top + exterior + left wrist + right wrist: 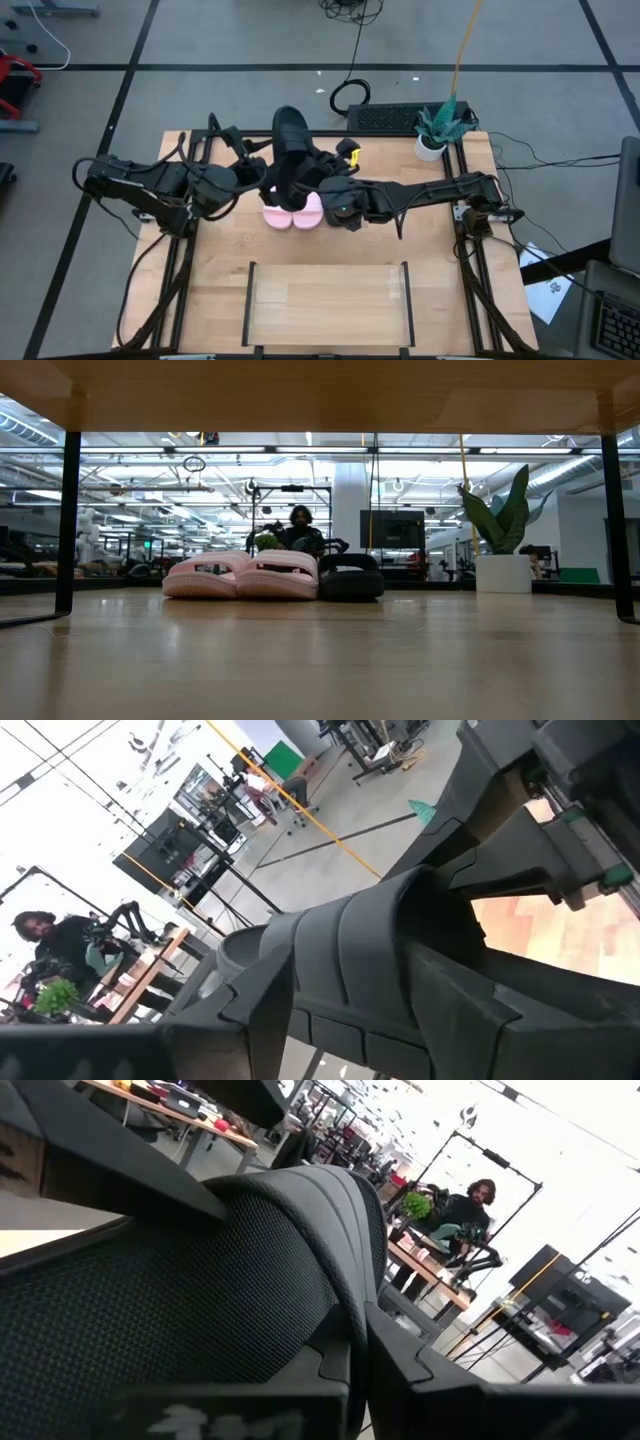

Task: Pick and place slides into the shelf
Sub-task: Put the right black slipper on the shelf

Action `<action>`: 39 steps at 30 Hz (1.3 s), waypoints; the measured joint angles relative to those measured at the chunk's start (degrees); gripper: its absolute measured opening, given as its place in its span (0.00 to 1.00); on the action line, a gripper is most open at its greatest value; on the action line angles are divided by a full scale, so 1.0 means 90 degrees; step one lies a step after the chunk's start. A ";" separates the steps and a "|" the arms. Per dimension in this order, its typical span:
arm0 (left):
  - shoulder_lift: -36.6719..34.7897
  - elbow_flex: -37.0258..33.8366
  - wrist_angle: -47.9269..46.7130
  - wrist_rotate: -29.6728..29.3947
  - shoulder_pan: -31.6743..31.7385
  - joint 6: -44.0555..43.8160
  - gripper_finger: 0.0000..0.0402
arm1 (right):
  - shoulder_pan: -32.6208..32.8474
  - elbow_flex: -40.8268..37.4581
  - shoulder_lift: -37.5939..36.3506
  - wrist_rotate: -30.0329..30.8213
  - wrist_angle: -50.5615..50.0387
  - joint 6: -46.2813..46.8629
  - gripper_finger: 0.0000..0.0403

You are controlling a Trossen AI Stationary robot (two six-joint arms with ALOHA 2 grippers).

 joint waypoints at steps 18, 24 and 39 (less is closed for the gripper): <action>-0.0002 0.0000 -0.0519 -0.0236 0.0084 0.0003 0.49 | -0.0172 0.0000 0.0248 -0.0028 0.0323 0.0248 0.00; -0.0005 0.0000 -0.0639 -0.0169 0.0218 0.0142 0.49 | -0.0243 0.0000 0.0350 -0.0023 0.0278 0.0383 0.00; -0.0007 -0.0002 -0.0713 0.0366 0.0459 0.0424 0.49 | -0.0291 0.0000 0.0350 -0.0028 0.0192 0.0320 0.00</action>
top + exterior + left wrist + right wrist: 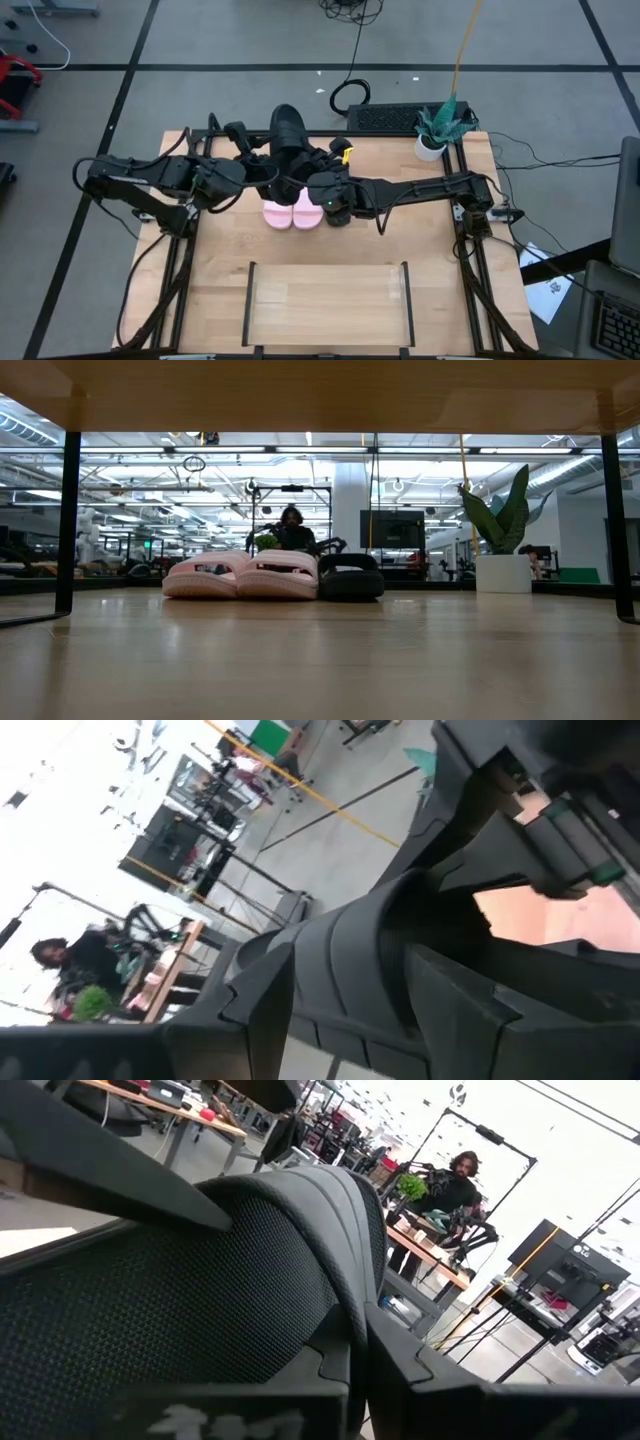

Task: Pick and place slides into the shelf
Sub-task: Put the right black slipper on the shelf

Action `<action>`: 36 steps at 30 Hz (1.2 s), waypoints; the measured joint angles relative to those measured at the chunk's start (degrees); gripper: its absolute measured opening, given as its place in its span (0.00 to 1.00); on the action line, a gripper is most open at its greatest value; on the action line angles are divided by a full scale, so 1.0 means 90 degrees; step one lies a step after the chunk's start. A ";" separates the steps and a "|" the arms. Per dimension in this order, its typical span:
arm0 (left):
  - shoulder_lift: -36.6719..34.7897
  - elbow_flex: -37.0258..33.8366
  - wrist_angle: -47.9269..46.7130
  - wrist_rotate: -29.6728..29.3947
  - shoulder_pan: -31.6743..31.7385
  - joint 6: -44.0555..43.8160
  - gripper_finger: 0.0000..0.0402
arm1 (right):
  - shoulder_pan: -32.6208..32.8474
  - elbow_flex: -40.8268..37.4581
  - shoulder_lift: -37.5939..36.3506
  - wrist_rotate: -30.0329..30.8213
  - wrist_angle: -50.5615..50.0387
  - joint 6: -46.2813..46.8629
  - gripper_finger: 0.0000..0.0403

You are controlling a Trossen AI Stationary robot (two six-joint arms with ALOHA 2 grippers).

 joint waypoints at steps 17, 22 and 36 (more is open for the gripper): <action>-0.0059 -0.0003 0.0101 -0.0251 -0.0022 0.0206 0.49 | 0.0018 0.0000 -0.0002 0.0214 -0.0083 -0.0264 0.00; -0.0540 -0.0007 -0.0066 -0.1490 -0.0081 0.0152 0.49 | 0.0200 0.0000 -0.0002 0.0120 -0.0420 -0.0657 0.00; -0.2050 0.0005 -0.1030 0.2852 0.0736 -0.2627 0.49 | 0.0522 0.0000 -0.0002 -0.2556 -0.0382 -0.1230 0.00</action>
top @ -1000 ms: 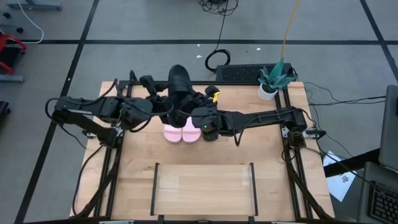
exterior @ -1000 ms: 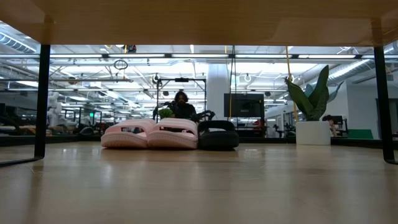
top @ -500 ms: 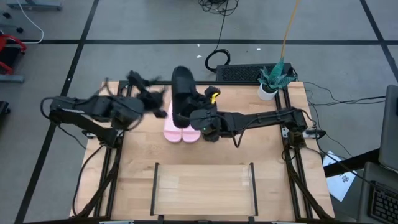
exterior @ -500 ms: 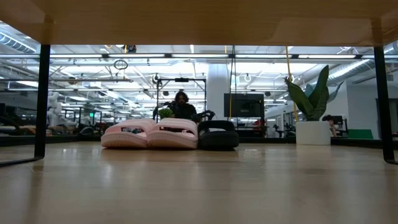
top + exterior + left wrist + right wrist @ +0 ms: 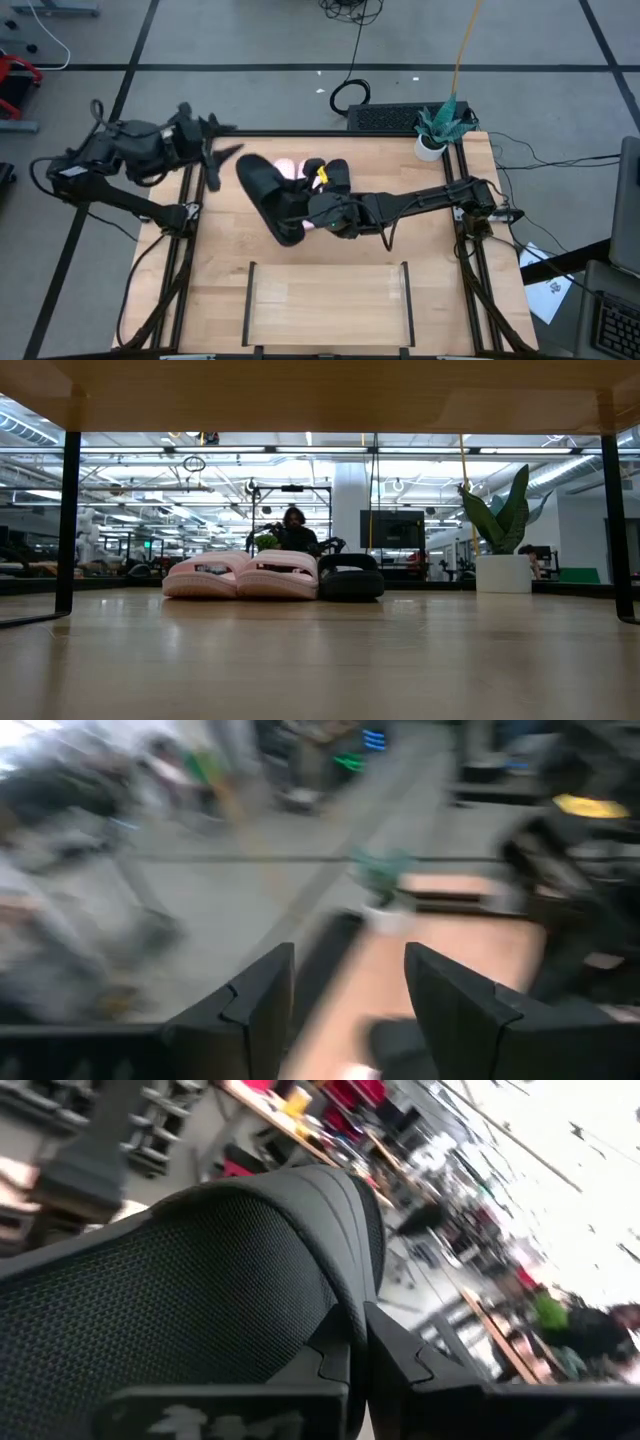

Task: Pick and place slides into the shelf
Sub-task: Put the right black slipper on the shelf

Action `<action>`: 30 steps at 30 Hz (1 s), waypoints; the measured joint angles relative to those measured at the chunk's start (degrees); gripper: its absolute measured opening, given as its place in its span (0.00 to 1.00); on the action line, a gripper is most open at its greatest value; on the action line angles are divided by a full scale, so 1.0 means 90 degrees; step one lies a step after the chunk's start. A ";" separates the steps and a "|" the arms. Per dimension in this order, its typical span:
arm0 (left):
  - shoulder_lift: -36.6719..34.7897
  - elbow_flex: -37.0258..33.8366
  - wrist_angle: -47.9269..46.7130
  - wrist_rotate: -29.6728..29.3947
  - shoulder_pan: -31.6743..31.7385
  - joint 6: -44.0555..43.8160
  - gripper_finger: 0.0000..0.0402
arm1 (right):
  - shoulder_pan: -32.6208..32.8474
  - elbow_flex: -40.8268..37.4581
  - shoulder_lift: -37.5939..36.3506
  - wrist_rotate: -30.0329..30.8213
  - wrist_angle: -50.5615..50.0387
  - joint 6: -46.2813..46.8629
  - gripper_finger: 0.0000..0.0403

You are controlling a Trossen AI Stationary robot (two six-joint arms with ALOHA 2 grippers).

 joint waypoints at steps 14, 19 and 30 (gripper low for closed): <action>-0.0865 0.0000 -0.0950 0.1787 0.0742 -0.2423 0.49 | 0.0320 -0.0002 -0.0061 0.0365 -0.0099 -0.1128 0.00; -0.0662 0.0000 -0.0943 0.2205 0.0824 -0.4216 0.49 | 0.0336 -0.0002 -0.0061 0.0334 0.0236 -0.1759 0.00; -0.0105 -0.0010 -0.0942 0.3720 0.1755 -0.5982 0.49 | 0.0452 -0.0002 -0.0061 0.0774 0.0602 -0.2912 0.00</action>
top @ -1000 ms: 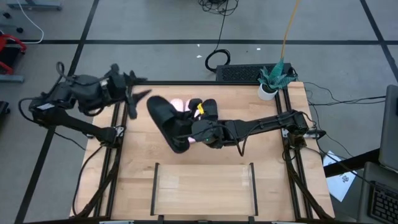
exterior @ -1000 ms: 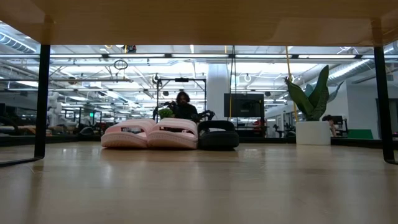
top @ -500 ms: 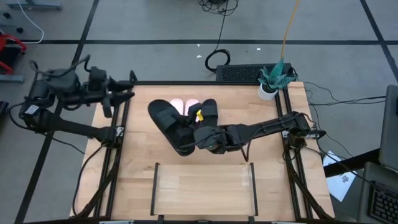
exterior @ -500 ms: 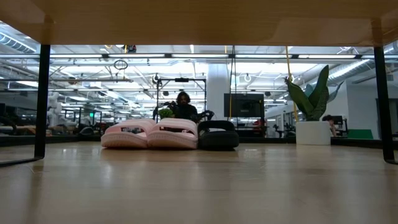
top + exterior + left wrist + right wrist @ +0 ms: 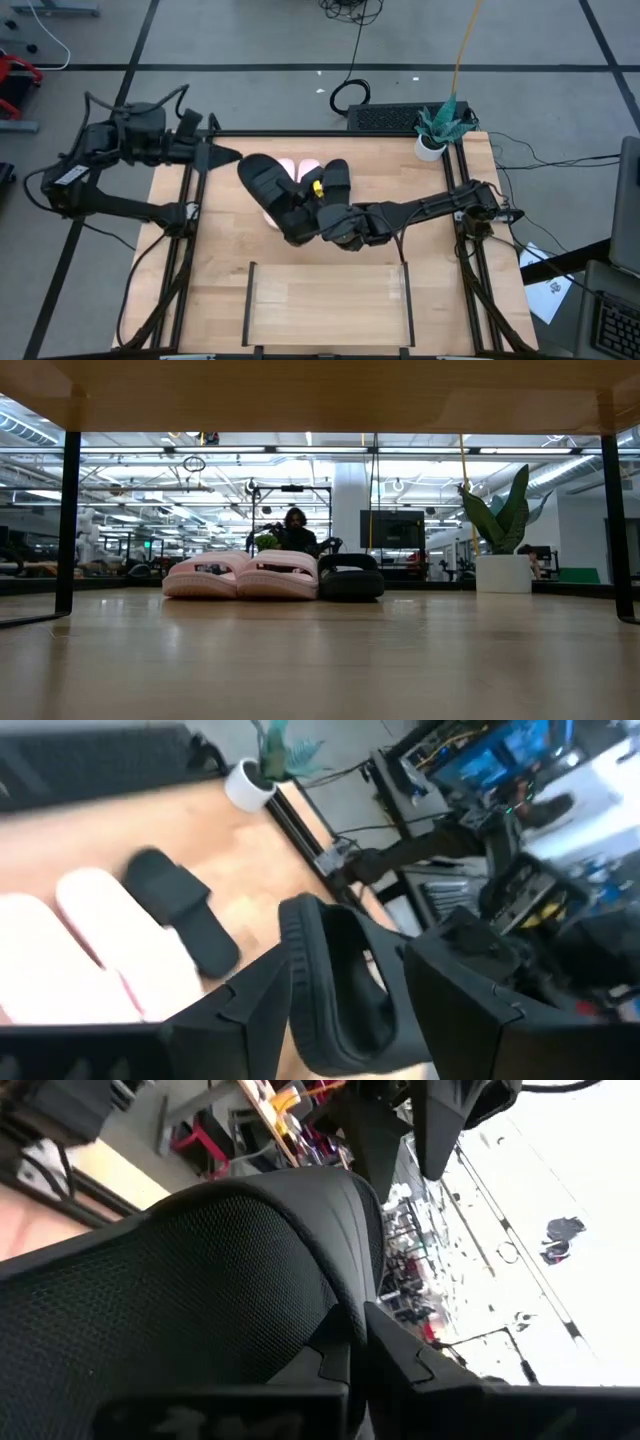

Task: Pick and place slides into the shelf
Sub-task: Put the right black slipper on the shelf

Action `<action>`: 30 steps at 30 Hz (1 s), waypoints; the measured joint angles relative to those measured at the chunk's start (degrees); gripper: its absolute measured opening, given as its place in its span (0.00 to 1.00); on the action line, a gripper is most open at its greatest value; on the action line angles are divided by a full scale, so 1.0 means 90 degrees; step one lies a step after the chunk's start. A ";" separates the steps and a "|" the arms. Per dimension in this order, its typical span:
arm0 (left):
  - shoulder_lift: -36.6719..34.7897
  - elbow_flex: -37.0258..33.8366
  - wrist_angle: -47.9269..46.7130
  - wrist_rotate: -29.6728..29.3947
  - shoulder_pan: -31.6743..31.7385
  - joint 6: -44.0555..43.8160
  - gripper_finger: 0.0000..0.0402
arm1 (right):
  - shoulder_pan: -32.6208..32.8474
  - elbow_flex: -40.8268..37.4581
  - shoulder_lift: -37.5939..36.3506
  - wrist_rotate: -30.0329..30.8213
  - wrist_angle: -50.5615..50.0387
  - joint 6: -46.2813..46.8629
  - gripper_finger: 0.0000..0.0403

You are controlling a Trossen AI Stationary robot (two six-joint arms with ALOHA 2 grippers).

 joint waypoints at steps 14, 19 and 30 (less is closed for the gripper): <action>0.0357 0.0005 -0.0641 0.0781 0.0925 -0.0145 0.49 | 0.0263 0.0000 0.0002 0.0315 -0.0175 -0.0085 0.00; 0.0562 0.0010 -0.0424 0.1159 0.0979 -0.0117 0.49 | 0.0257 0.0000 0.0012 0.0293 -0.0188 -0.0083 0.00; 0.1115 0.0007 -0.0498 0.2060 0.0955 0.0034 0.49 | 0.0101 0.0000 0.0012 0.0460 -0.0314 -0.0085 0.00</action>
